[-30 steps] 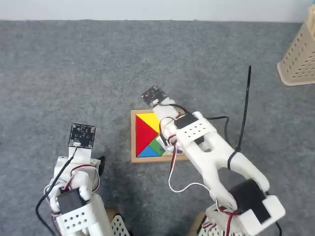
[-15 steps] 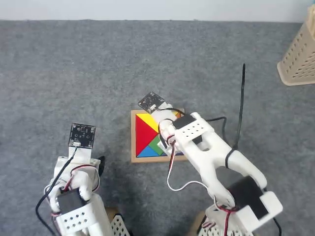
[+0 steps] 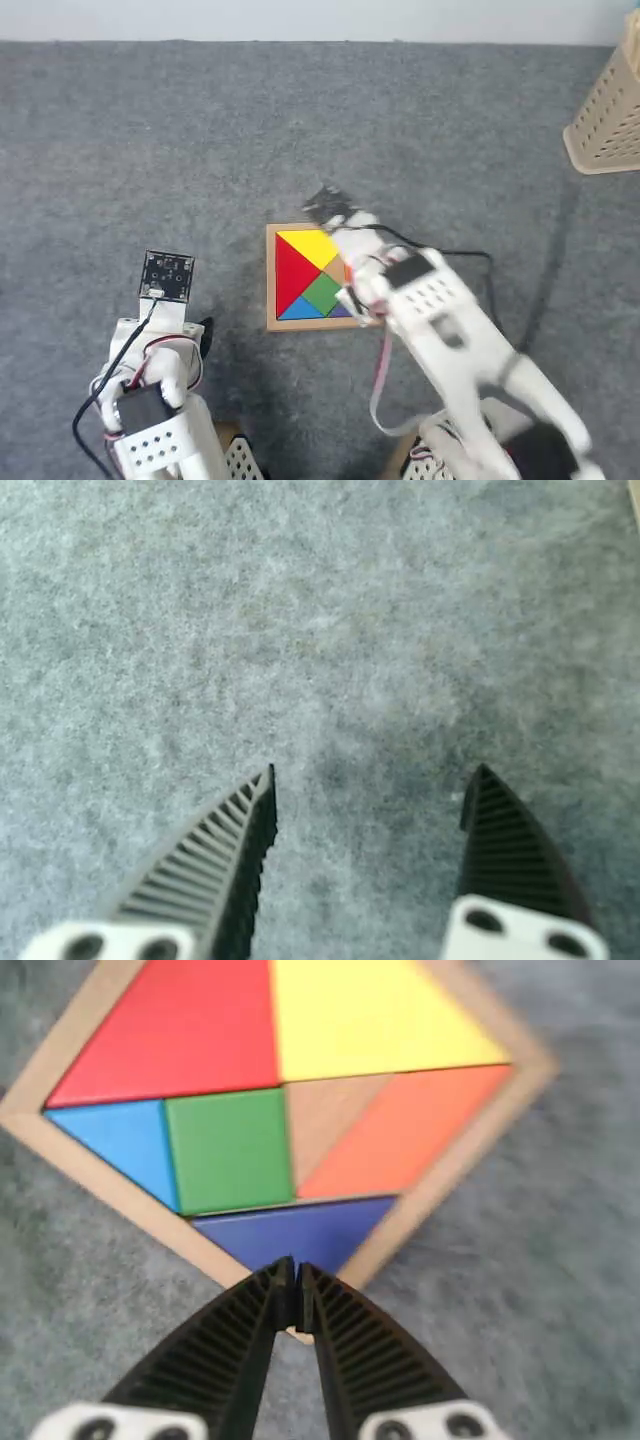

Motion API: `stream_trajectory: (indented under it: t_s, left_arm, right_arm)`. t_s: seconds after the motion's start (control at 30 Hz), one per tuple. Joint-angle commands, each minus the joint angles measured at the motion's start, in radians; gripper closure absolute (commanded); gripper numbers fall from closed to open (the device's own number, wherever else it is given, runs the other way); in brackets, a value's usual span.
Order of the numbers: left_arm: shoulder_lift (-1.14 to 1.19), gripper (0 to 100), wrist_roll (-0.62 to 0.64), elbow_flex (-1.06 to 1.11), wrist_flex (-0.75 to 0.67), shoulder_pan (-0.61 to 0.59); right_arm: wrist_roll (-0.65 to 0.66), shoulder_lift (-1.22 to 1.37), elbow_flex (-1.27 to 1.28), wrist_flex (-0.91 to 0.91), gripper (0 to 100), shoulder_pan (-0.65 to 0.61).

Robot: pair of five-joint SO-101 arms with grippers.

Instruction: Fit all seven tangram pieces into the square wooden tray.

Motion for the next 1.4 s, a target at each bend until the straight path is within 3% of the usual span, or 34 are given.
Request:
stream_trajectory:
  t_s: [0.0, 0.3, 0.83, 1.1, 1.37]
  left_arm:
    - [-0.015, 72, -0.009, -0.008, 0.003, -0.005]
    - [-0.015, 72, -0.009, -0.008, 0.003, -0.005]
    - [-0.015, 72, -0.009, -0.008, 0.003, -0.005]
    - [-0.015, 72, -0.009, -0.008, 0.003, -0.005]
    - [-0.015, 72, -0.009, -0.008, 0.003, -0.005]
  right_arm:
    - [-0.044, -0.266, 0.089, -0.038, 99.2, 0.082]
    - [-0.049, -0.688, 0.261, -0.041, 99.1, 0.196]
    - [-0.043, -1.319, 0.551, -0.031, 99.0, 0.206]
    - [-0.041, -1.323, 0.601, -0.031, 98.9, 0.219]
    - [-0.043, -1.33, 0.783, -0.024, 98.9, 0.43]
